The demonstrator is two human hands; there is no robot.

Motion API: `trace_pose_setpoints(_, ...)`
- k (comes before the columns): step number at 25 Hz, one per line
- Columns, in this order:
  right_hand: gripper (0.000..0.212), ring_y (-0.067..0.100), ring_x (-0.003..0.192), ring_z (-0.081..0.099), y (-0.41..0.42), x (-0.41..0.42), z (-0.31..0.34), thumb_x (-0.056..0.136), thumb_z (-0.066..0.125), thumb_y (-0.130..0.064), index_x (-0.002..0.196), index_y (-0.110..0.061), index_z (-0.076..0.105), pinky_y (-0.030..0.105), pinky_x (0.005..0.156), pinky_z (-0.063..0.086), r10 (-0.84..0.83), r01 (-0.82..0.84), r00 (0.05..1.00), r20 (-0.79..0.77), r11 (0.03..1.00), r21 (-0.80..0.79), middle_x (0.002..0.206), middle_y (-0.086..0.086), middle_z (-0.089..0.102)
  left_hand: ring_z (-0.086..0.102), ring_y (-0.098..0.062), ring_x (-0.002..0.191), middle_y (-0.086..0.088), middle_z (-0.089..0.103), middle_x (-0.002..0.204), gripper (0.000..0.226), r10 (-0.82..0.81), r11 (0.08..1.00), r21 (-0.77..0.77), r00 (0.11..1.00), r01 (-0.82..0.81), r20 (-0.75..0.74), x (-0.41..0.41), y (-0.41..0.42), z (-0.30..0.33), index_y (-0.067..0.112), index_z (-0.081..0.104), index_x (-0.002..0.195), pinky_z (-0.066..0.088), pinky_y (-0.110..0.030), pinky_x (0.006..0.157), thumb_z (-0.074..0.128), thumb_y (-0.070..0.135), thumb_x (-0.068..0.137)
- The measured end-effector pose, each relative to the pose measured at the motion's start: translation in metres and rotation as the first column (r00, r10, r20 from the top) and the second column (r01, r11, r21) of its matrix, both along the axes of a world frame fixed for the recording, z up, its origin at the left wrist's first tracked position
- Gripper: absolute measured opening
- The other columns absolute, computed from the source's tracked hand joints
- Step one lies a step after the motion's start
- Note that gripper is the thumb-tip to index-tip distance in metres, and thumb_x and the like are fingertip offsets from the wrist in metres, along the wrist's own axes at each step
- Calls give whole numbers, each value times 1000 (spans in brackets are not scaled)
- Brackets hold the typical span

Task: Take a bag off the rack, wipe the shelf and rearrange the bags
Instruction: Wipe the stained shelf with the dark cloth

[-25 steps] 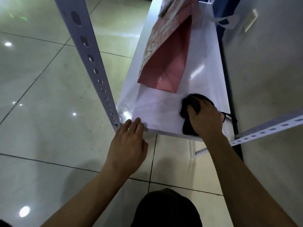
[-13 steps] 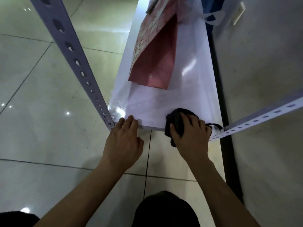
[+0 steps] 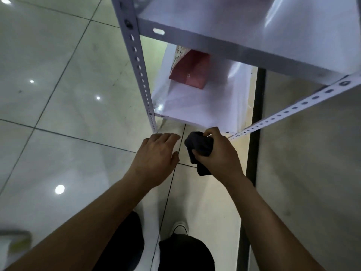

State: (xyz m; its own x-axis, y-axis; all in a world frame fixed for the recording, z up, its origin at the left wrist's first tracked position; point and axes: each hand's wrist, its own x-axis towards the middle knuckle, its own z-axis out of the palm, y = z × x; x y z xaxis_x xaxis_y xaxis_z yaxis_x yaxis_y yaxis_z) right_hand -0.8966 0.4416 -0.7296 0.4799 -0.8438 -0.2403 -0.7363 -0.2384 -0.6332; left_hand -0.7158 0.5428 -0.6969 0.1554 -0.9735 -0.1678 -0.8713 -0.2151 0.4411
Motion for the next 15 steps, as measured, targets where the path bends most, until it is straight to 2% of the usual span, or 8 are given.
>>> trace_pose_setpoints(4,51,14,98,61,39,-10,102,74,81,-42,111,-38,46,42,80,56,0,-10,987,159,998,62,104,-12,62,50,-25,124,3,55,140,64,16,1000,-3,980,-17,-201,-28,25,83,26,38,148,42,-43,102,61,32,89)
trace_pose_setpoints(7,52,7,99,62,56,-21,180,74,85,-42,111,-37,48,38,83,57,-3,-19,975,223,995,96,105,-13,64,51,-21,121,5,58,135,66,26,999,-34,962,-36,-271,-32,41,150,31,37,148,42,-39,100,58,39,85)
trace_pose_setpoints(9,54,4,98,63,61,-25,232,74,86,-44,110,-37,48,34,83,57,-2,-33,970,242,989,142,105,-15,64,53,-13,111,6,63,125,63,35,997,-51,943,-55,-331,-31,48,197,31,42,145,43,-29,96,64,37,87)
trace_pose_setpoints(11,56,3,99,64,65,-28,283,72,87,-48,110,-37,48,31,83,56,-5,-42,966,259,983,178,106,-16,65,51,3,99,11,64,115,56,34,993,-92,917,-76,-397,-31,50,245,26,51,138,38,-9,88,72,28,86)
trace_pose_setpoints(12,57,3,99,64,66,-29,309,71,87,-50,110,-36,48,29,84,56,-4,-47,964,268,982,185,105,-16,66,50,7,96,13,63,111,52,24,989,-120,905,-83,-425,-31,50,270,24,55,133,36,-4,85,74,24,85)
trace_pose_setpoints(15,57,1,99,64,67,-32,377,69,89,-48,108,-37,50,26,83,55,37,-100,957,287,973,207,103,-19,65,51,8,103,10,62,112,36,1,987,-138,875,-78,-484,-29,51,330,25,58,119,39,-7,86,73,21,86)
